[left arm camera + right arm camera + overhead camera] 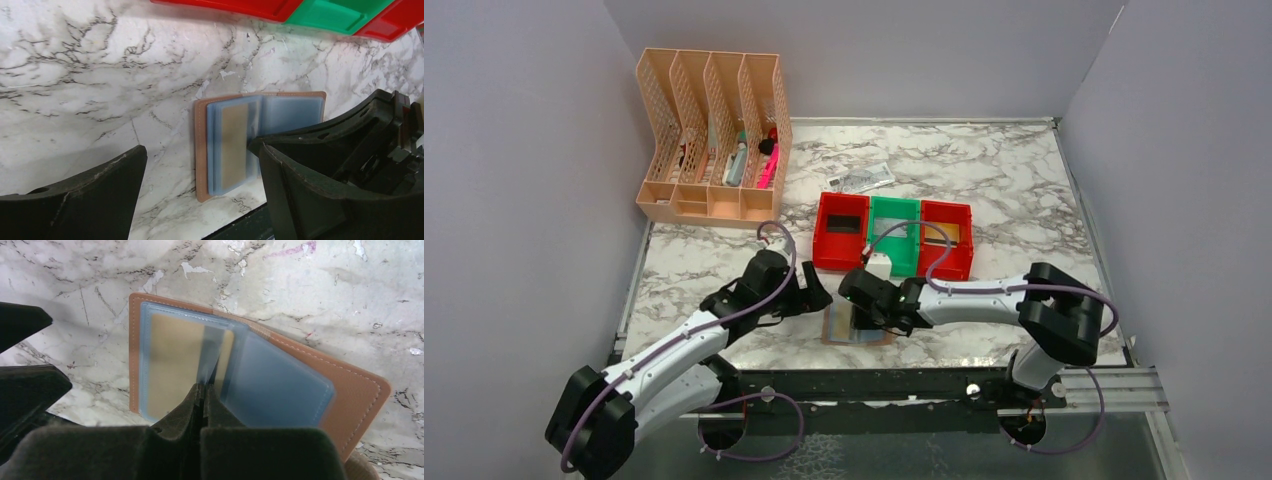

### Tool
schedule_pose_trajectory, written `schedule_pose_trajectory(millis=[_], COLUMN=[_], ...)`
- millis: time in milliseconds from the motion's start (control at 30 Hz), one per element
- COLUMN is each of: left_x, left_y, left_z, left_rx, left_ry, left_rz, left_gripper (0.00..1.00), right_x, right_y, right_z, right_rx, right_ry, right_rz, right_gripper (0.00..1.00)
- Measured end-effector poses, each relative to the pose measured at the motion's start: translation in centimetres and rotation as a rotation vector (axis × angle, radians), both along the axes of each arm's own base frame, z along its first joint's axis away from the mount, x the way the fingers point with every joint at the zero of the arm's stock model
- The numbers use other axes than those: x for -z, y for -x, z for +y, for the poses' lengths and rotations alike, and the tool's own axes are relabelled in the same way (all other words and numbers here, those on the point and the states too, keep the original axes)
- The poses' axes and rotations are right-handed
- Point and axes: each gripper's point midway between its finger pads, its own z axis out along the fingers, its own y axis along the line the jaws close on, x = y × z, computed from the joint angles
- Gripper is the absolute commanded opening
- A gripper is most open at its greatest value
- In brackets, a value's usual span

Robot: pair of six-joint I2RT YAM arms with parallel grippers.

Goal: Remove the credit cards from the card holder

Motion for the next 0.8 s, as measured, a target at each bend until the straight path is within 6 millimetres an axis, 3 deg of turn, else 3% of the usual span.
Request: schedule_pose_trajectory(millis=[200,400,567,800], left_x=[0.7,0.2,-0.4,-0.1], left_y=[0.7,1.1,1.0,1.1], left_z=[-1.2,-2.2,-2.9,-2.9], left_rx=[0.077,0.139,0.176,0.177], left_ry=[0.021,0.055,0.08,0.076], left_rz=[0.043,0.04,0.027,0.04], left_gripper=[0.83,0.8,0.78,0.65], right_x=[-0.2,-1.0,-1.6,-2.1], right_y=[0.3,0.5,0.4,-0.2], right_z=[-0.9,-1.6,-1.3,-0.1], right_rx=[-0.007,-0.012,-0.009,-0.029], right_ry=[-0.099,-0.213,-0.263,-0.245], right_rz=[0.025,0.039,0.042,0.041], right_gripper=[0.01,0.02,0.25,0.44])
